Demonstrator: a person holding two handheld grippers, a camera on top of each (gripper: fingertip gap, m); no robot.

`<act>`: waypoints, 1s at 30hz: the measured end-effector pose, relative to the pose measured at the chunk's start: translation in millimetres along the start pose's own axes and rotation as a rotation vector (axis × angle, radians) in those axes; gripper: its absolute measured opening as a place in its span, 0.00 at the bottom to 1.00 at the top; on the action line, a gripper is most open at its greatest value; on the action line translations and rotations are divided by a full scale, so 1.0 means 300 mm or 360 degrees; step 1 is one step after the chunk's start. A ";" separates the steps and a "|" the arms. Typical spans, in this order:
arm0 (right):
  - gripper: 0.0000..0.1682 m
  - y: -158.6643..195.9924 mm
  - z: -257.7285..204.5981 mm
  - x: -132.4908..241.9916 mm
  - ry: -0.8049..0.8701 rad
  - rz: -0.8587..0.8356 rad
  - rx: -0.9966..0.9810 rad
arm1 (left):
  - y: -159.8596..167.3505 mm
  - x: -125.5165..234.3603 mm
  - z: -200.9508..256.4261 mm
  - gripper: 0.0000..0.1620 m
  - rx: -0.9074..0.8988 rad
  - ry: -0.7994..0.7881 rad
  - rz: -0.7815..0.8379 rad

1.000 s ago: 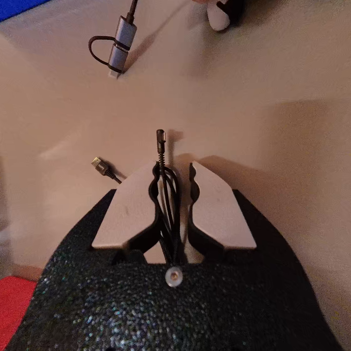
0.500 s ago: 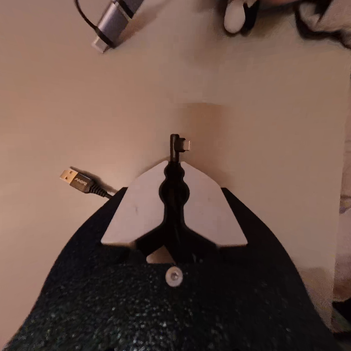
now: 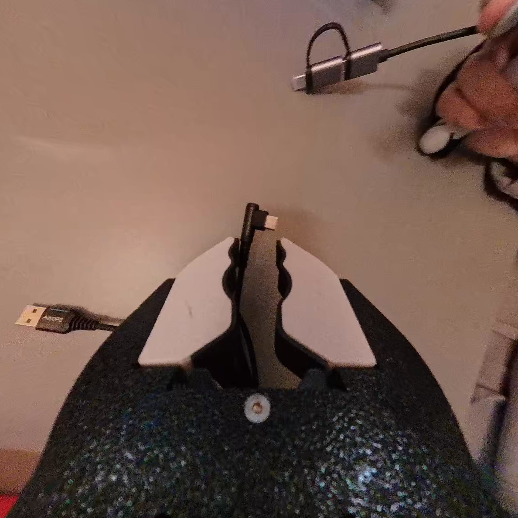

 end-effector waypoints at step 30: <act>0.14 0.004 -0.009 -0.008 -0.0098 -0.0013 -0.0068 | -0.088 -0.074 -0.146 0.13 0.0218 0.1482 -0.0703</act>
Point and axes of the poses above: each gripper's, where its closed fingertips meet, x back along the fingers, y out of its underside, z = x × y across the jaws, the point moved 7 cm from there along x, back along the fingers, and after that the axes turned 7 degrees about y, right-handed, at the moved point
